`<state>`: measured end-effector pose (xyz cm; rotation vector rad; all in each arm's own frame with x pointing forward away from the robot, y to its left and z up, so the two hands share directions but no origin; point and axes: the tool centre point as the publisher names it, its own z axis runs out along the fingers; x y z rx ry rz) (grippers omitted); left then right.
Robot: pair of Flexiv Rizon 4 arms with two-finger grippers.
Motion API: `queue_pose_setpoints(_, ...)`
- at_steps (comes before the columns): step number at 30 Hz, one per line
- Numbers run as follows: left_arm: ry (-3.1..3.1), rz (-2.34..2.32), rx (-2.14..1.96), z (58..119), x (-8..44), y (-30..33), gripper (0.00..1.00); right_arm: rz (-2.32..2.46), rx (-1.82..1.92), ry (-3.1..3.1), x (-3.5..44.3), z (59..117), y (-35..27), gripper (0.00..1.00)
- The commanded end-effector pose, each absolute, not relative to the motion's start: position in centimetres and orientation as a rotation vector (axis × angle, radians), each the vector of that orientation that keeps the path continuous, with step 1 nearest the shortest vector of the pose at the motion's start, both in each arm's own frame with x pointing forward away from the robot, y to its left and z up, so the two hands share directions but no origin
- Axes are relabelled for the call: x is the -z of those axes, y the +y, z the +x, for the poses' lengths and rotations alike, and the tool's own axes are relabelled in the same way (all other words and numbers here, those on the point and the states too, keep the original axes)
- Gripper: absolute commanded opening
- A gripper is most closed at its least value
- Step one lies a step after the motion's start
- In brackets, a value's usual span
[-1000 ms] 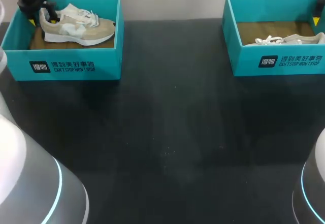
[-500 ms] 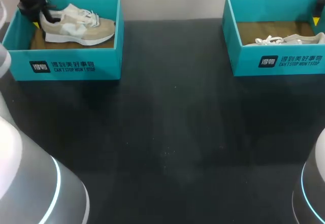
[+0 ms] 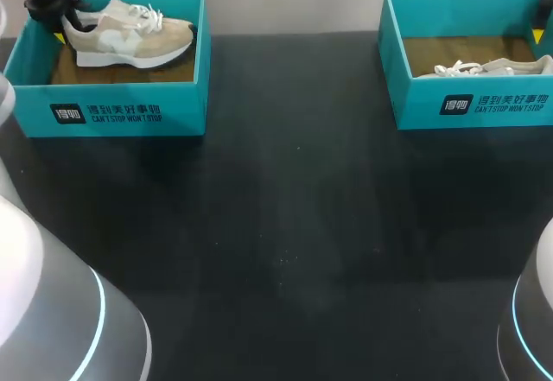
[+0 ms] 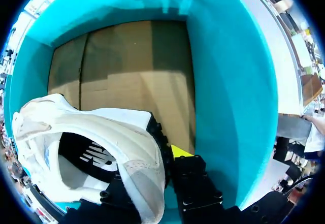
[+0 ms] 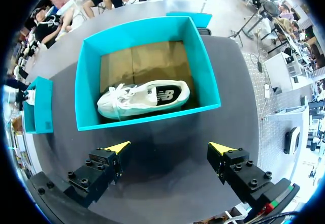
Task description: Take the shoe out of the shoebox, open the shoe tongue, remove and reinsert the insole, then place the shoe into the shoebox
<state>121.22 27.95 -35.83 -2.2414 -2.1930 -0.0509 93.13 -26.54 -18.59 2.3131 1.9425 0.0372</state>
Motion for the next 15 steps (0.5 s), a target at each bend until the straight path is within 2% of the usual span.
queue_pose_setpoints(1, -2.2, -2.223, 0.053, 121.0, 33.8, 28.0, 0.0, 2.313, -0.038, 1.942, 18.6, 93.1, -26.5, 1.0)
queue_pose_setpoints(15, -2.288, -2.161, 0.205, 118.8, 25.2, 28.3, 0.0, 2.313, -0.038, 1.942, 18.6, 93.1, -26.5, 1.0)
